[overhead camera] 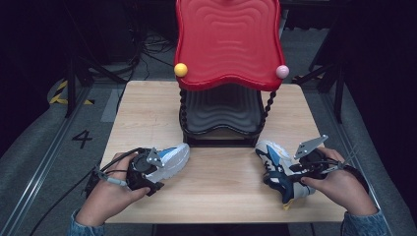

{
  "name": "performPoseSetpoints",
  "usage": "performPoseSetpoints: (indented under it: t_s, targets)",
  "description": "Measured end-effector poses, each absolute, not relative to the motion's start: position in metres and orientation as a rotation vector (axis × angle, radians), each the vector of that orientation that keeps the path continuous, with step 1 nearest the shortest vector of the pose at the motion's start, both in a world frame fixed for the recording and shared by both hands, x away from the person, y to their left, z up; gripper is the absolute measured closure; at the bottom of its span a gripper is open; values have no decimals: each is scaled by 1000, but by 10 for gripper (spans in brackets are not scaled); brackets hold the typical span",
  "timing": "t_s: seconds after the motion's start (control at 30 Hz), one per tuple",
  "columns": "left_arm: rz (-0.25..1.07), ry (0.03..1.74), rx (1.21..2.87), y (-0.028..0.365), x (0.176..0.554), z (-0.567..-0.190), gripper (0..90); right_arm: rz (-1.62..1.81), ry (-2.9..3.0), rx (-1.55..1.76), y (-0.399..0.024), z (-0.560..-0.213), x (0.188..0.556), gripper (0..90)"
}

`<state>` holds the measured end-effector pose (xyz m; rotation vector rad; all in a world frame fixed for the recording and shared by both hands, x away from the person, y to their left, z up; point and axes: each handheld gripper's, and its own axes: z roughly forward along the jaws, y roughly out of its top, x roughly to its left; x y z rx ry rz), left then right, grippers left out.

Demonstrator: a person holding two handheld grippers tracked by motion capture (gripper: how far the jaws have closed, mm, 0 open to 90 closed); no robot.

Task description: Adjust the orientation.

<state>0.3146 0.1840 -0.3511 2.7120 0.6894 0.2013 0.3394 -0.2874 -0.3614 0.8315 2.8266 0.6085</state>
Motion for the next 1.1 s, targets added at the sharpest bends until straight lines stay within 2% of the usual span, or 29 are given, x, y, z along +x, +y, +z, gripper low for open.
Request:
performPoseSetpoints:
  t_s: [0.07,0.1,0.2,0.23,0.3,0.53,0.67,0.8,1.1]
  targets:
    - [194,677,2687,185,315,-350,472,617,2827,834,-289,-361,339,613]
    - [186,673,2681,185,314,-348,542,623,2818,840,-291,-360,340,613]
    - [177,641,2652,186,314,-343,625,629,2814,841,-291,-359,340,613]
    - [155,683,2625,191,316,-339,799,646,2814,835,-291,-357,340,614]
    - [151,695,2613,192,317,-338,900,654,2814,832,-291,-357,339,614]
    - [130,711,2649,196,338,-342,900,657,2803,849,-295,-358,339,614]
    - [163,711,2607,197,353,-342,900,669,2800,851,-296,-356,338,613]
    - [170,739,2644,196,367,-345,900,672,2799,852,-297,-357,338,612]
    - [71,736,2656,190,390,-355,900,669,2791,882,-304,-359,336,607]
